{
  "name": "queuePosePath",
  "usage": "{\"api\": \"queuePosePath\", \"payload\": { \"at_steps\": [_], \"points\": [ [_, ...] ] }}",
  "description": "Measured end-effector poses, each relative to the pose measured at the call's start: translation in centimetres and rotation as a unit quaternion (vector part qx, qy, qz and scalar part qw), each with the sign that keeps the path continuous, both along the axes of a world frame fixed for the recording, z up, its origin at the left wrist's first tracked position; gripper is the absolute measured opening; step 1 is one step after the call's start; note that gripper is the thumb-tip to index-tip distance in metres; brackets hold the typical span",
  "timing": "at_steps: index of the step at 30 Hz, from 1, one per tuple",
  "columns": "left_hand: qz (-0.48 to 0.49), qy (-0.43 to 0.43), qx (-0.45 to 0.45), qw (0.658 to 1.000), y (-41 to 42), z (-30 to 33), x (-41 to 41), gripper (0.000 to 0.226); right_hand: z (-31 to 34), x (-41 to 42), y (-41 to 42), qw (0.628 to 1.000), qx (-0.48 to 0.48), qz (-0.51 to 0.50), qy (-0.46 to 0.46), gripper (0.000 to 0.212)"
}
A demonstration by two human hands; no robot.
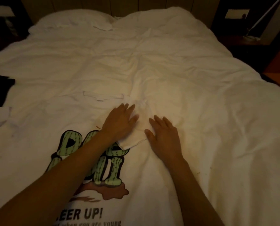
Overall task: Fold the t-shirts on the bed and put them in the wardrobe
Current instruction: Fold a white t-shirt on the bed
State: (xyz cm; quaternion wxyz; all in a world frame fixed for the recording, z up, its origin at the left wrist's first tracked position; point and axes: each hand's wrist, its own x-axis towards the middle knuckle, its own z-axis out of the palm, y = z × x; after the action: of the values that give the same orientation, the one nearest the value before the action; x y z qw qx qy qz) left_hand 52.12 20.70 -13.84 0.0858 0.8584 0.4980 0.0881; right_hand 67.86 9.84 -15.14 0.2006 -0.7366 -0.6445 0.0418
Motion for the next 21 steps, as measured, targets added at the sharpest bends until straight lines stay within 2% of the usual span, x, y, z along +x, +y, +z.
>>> {"api": "queuePosePath", "payload": {
  "at_steps": [4,6,8,10,15,21],
  "points": [
    [-0.009,0.120,-0.027,0.992,-3.3,-0.8,-3.8,0.091,-0.1,-0.3,-0.5,0.997,-0.070,0.007,-0.039,0.073],
    [-0.005,0.122,-0.033,0.992,-3.8,-0.1,-4.6,0.082,0.9,-0.9,-1.2,0.998,-0.063,-0.010,-0.024,0.072],
    [0.010,0.080,-0.029,0.996,-4.3,1.6,-5.3,0.067,2.5,-2.1,-2.0,0.998,-0.048,-0.027,0.010,0.064],
    [0.030,0.016,-0.006,0.999,-5.4,4.0,-6.6,0.065,4.4,-3.8,-2.8,0.999,-0.016,-0.020,0.036,0.056],
    [0.094,-0.147,-0.018,0.984,-8.8,8.9,-12.2,0.058,9.2,-10.1,-3.7,0.991,0.074,0.029,0.108,0.055],
    [0.189,-0.264,-0.078,0.942,-11.1,10.0,-20.8,0.058,11.2,-18.8,-2.8,0.977,0.004,0.101,0.187,0.061]
  ]
}}
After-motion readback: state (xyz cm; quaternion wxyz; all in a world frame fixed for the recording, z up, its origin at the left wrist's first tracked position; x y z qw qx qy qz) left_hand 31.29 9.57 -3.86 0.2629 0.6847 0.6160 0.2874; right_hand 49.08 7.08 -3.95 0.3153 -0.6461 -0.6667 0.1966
